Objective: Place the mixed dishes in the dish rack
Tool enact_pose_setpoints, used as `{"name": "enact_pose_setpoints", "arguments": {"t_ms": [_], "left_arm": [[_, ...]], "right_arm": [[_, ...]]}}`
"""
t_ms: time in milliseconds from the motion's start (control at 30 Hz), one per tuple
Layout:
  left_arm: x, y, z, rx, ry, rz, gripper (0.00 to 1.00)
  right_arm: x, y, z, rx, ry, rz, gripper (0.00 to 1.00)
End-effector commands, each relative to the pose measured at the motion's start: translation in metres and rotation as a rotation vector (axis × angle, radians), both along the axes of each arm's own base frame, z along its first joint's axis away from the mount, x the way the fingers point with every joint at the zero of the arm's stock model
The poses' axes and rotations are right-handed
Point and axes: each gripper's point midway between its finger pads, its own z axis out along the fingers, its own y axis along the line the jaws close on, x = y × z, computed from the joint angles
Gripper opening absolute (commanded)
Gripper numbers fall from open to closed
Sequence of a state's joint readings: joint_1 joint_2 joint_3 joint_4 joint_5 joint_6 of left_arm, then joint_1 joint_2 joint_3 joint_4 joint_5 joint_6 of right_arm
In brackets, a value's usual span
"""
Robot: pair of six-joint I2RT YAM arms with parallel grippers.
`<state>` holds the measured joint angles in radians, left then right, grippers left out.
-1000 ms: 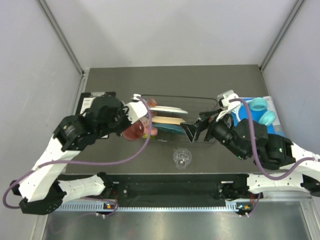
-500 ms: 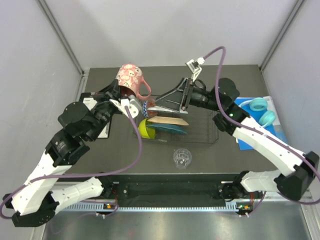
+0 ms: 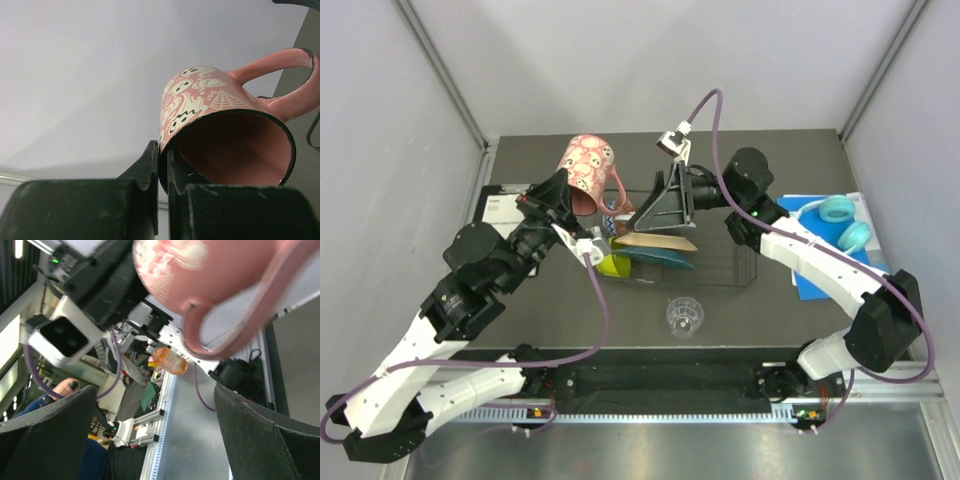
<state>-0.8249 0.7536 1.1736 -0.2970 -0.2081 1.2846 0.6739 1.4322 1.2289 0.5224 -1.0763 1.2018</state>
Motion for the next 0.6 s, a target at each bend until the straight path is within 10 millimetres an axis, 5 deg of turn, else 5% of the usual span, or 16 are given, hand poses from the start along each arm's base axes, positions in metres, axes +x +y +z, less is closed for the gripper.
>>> {"name": "enact_pose_setpoints", "arguments": {"t_ms": [0, 167, 567], "left_arm": [[-0.022, 0.020, 0.082, -0.179, -0.251, -0.003, 0.00], [-0.020, 0.018, 0.083, -0.191, -0.252, -0.006, 0.00], [-0.010, -0.006, 0.076, -0.231, -0.211, -0.067, 0.00]], "right_arm": [[0.002, -0.006, -0.019, -0.062, -0.044, 0.025, 1.00], [0.023, -0.007, -0.023, -0.080, -0.090, -0.029, 1.00], [0.048, 0.014, 0.029, 0.206, -0.105, 0.048, 1.00]]}}
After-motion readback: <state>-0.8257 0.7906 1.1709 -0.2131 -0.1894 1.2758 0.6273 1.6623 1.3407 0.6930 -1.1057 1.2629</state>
